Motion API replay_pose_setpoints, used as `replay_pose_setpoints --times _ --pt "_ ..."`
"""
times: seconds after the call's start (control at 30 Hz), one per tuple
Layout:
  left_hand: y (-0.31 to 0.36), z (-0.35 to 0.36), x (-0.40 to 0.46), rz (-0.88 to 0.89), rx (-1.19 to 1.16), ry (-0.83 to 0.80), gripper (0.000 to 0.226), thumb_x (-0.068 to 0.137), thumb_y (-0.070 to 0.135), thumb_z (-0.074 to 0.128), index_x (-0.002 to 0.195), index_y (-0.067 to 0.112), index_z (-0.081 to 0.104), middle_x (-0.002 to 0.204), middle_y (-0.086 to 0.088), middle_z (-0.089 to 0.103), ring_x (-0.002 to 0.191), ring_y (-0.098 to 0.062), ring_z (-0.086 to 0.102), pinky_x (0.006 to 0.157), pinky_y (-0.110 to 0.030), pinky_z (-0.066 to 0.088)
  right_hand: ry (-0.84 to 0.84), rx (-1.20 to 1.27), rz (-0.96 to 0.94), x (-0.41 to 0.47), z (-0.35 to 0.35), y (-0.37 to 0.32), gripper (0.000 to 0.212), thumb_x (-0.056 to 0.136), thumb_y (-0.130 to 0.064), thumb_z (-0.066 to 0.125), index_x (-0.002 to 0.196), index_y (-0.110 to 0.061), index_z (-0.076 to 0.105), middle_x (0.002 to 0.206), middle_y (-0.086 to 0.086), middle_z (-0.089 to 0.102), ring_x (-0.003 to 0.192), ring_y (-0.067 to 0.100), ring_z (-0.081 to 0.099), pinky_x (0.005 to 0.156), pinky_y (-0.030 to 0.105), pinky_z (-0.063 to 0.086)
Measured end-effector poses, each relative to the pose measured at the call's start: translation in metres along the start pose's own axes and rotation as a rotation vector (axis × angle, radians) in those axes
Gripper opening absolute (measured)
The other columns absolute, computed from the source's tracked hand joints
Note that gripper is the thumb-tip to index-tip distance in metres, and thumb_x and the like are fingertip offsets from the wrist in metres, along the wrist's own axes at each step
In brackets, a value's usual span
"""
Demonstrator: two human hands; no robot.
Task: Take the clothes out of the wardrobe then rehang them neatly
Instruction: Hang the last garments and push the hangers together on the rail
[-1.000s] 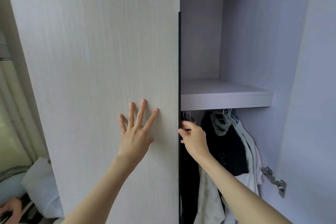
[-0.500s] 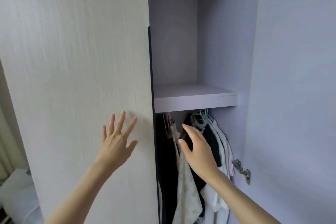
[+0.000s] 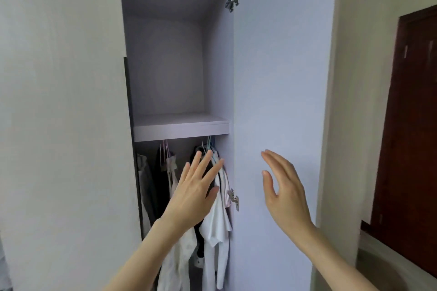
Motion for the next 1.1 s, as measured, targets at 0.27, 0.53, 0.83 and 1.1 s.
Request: replay_pose_setpoints --times 0.27,0.53,0.83,1.1 --pt "0.092 0.023 0.034 0.183 -0.008 -0.096 0.057 0.096 0.028 0.031 0.147 0.031 0.005 0.152 0.006 -0.008 0.138 -0.019 -0.02 0.111 -0.032 -0.011 0.002 0.039 0.457 -0.004 -0.059 0.064 0.053 0.097 -0.015 0.041 0.146 -0.011 0.022 0.152 -0.001 0.022 0.139 0.013 0.021 0.107 0.019 0.015" --pt "0.101 0.001 0.035 0.215 -0.016 -0.045 0.058 0.1 0.03 0.033 0.144 0.037 -0.004 0.152 0.011 -0.008 0.142 -0.015 -0.014 0.117 -0.036 -0.002 -0.16 0.374 0.58 -0.017 -0.052 0.082 0.045 0.1 -0.011 0.034 0.141 -0.028 0.035 0.134 0.001 0.051 0.115 0.007 0.049 0.102 0.023 0.037" --pt "0.053 -0.038 0.044 0.259 0.194 0.205 0.058 0.094 0.023 0.045 0.147 0.021 0.023 0.156 -0.009 0.009 0.144 -0.029 0.004 0.113 -0.046 0.022 -0.305 0.442 0.157 -0.005 0.012 0.009 0.042 0.093 -0.001 0.048 0.122 -0.033 0.047 0.132 -0.023 0.04 0.125 -0.016 0.033 0.1 0.003 0.026" --pt "-0.056 -0.082 0.036 0.042 0.493 0.282 0.056 0.091 0.034 0.04 0.145 0.022 0.028 0.155 -0.008 0.015 0.142 -0.034 0.008 0.111 -0.047 0.018 -0.451 0.175 -0.158 0.024 0.111 -0.041 0.041 0.096 -0.021 0.047 0.137 -0.024 0.044 0.146 -0.015 0.03 0.136 -0.003 0.018 0.111 0.012 0.011"
Point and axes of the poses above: each hand's wrist, its own x-axis towards the middle knuckle, its own z-axis out of the palm, y = z × x, the point moved 3 cm from there along x, towards the middle knuckle
